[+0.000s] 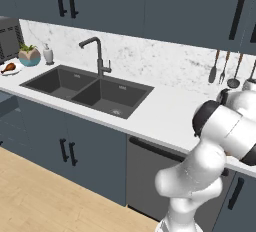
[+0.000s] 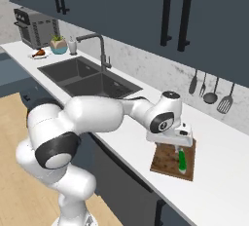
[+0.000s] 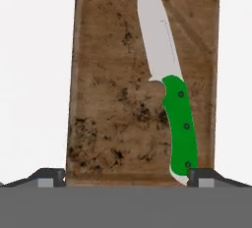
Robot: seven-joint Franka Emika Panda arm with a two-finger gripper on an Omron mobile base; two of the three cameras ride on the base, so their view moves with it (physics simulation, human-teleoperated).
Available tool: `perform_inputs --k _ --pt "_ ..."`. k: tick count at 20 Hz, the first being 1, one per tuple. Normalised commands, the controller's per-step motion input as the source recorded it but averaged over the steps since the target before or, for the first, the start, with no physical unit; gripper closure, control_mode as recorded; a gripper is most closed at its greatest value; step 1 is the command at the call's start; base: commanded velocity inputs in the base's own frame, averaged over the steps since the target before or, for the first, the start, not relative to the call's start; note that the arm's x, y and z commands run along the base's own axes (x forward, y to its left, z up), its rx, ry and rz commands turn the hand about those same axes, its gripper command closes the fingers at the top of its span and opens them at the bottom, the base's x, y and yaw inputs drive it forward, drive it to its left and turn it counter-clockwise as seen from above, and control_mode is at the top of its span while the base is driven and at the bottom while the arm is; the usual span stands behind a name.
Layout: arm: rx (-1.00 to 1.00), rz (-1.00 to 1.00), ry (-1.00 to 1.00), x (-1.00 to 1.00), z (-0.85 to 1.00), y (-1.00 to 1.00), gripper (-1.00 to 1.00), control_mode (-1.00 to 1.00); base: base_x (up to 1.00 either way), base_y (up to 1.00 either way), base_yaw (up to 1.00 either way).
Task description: Pick up the knife from the drawer and place it on the cutting board. Then place the meat from the plate to the cutting board.
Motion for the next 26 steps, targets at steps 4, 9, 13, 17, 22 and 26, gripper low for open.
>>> perform_inputs --k 4,9,13,17,22,26 --pt "-0.02 -0.02 -0.08 -0.25 0.17 1.00 -1.00 -1.00 0.00 0.00 0.00" --pt "-0.02 -0.01 0.00 -0.47 0.54 1.00 -1.00 -1.00 0.00 0.00 0.00" --pt "0.00 -0.04 0.00 -0.29 0.56 1.00 -1.00 -1.00 0.00 0.00 0.00" --pt "-0.01 0.00 -0.07 -0.38 0.31 0.89 -1.00 -1.00 0.00 0.00 0.00" --pt "0.05 0.00 -0.08 -0.53 0.00 0.76 -1.00 -1.00 0.00 0.00 0.00" --pt "0.00 0.00 -0.04 -0.48 0.00 0.60 -1.00 -1.00 0.00 0.00 0.00"
